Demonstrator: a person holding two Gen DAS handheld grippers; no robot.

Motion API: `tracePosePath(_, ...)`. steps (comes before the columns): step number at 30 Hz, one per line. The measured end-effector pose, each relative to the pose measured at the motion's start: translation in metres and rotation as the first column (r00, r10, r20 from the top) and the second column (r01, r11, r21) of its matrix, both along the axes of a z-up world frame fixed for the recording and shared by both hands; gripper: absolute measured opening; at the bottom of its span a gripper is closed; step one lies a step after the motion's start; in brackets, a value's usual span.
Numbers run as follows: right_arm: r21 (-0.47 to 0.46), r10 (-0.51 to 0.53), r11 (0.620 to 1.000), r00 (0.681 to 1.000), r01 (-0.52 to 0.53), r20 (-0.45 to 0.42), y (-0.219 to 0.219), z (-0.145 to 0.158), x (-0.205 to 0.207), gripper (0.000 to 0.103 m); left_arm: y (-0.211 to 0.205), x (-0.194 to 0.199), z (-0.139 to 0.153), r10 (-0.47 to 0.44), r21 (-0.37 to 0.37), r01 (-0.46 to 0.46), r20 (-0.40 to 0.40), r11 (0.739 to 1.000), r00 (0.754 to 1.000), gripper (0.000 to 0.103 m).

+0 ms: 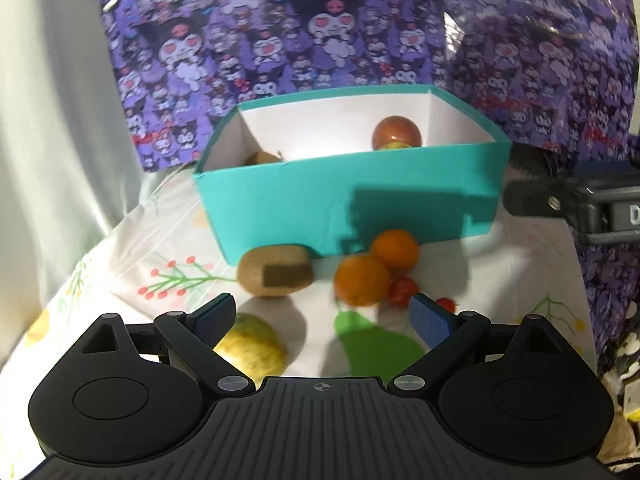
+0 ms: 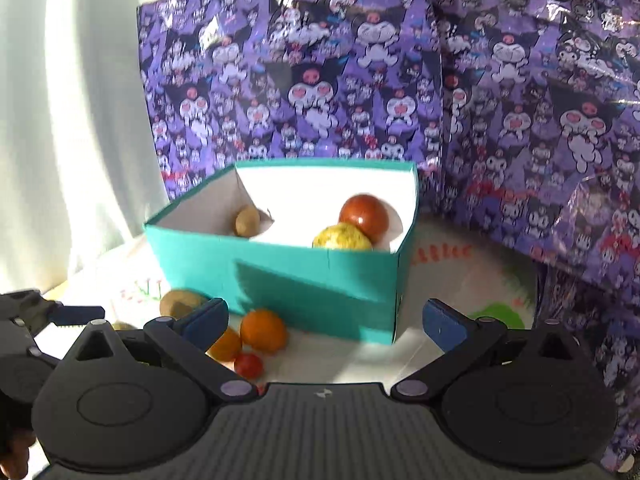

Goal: Organize fruits
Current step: 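Grasp another yellow-green pear with the left tool while the right tool reaches a cherry tomato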

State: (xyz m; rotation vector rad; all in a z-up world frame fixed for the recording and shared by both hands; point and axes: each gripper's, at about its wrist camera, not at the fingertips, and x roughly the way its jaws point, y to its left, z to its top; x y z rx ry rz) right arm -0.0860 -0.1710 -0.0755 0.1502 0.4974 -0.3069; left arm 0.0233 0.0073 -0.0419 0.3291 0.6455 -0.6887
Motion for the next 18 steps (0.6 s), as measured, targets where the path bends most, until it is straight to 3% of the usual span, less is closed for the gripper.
tracePosePath(6,0.004,-0.009,1.000,0.999,0.009,-0.031,0.009,-0.005,0.000,0.103,0.020,0.025,-0.014,0.045,0.018,-0.044,-0.015,0.999,0.999,0.094)
tracePosePath(9,0.008,-0.009,1.000,0.999,0.009,-0.041,0.014,-0.007,0.001,0.103,0.024,0.037,-0.022,0.042,0.013,-0.041,-0.064,0.999,0.997,0.091)
tracePosePath(13,-0.003,-0.009,1.000,0.998,0.009,-0.063,0.020,-0.010,0.004,0.103,0.023,0.045,-0.038,0.035,0.065,-0.031,-0.067,0.997,0.997,0.088)
tracePosePath(16,-0.008,-0.010,1.000,0.997,0.010,-0.072,0.023,-0.012,0.005,0.103,0.022,0.055,-0.054,0.035,0.095,-0.024,-0.114,0.995,0.993,0.081)
tracePosePath(18,-0.012,-0.011,1.000,0.997,0.010,-0.076,0.025,-0.013,0.006,0.103,0.024,0.060,-0.058,0.036,0.068,-0.027,-0.126,0.997,0.991,0.074)
